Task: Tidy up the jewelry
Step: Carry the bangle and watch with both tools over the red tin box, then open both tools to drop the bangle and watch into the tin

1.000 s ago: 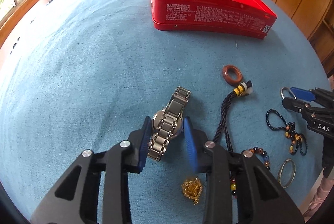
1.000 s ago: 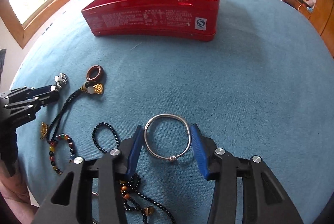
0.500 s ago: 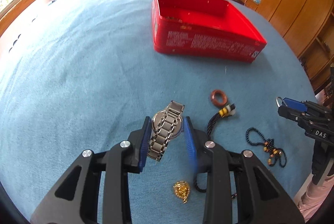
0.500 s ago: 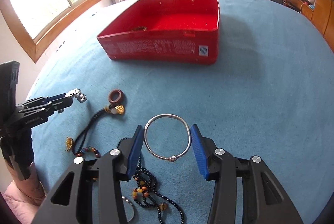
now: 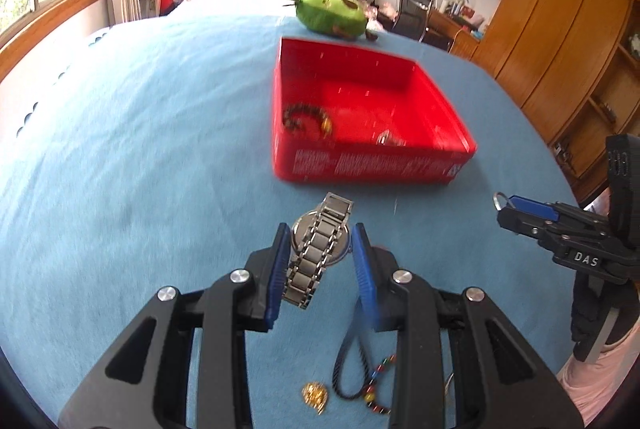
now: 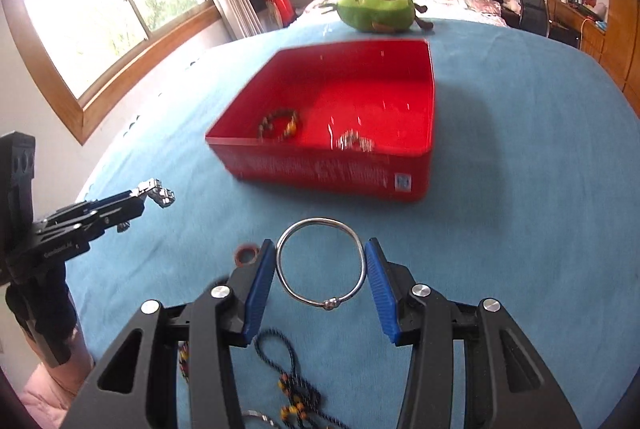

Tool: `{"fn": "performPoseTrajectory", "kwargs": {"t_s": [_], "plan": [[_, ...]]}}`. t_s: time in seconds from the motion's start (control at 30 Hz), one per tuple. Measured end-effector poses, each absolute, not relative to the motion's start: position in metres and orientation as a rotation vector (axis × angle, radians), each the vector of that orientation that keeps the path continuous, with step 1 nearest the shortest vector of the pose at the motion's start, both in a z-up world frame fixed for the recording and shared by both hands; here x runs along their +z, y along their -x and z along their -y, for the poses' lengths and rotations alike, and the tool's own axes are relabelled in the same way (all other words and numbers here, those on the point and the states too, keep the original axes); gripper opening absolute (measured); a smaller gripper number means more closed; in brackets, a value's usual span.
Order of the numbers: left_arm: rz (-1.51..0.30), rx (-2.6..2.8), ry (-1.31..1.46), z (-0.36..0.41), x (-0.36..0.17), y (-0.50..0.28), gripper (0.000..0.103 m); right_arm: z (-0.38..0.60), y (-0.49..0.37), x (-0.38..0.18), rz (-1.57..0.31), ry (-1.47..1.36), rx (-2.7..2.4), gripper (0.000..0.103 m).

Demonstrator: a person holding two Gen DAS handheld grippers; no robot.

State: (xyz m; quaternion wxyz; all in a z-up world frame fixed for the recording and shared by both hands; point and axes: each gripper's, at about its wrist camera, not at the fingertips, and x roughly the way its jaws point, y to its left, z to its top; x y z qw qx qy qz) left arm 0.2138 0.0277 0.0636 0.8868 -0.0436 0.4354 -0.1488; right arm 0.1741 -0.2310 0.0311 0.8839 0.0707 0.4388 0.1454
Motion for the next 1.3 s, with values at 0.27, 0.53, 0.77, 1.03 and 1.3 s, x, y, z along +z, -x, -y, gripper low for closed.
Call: {"fn": "performPoseTrajectory", "kwargs": {"t_s": [0.27, 0.53, 0.77, 1.03, 1.3], "plan": [[-0.836, -0.289, 0.096, -0.008, 0.093, -0.264, 0.03, 0.23, -0.233, 0.05, -0.873, -0.172, 0.291, 0.046], [-0.854, -0.296, 0.129, 0.017, 0.074, -0.339, 0.03, 0.227, -0.304, 0.031, -0.894, -0.187, 0.269, 0.046], [-0.931, -0.297, 0.137, 0.039, 0.039, -0.396, 0.03, 0.223, -0.355, -0.001, -0.95, -0.164, 0.223, 0.046], [-0.988, -0.279, 0.123, 0.051, 0.013, -0.43, 0.031, 0.213, -0.379, -0.021, -1.006, -0.148, 0.215, 0.049], [-0.93, -0.302, 0.175, 0.037, 0.04, -0.412, 0.033, 0.215, -0.362, -0.001, -0.938, -0.149, 0.224, 0.056]]}}
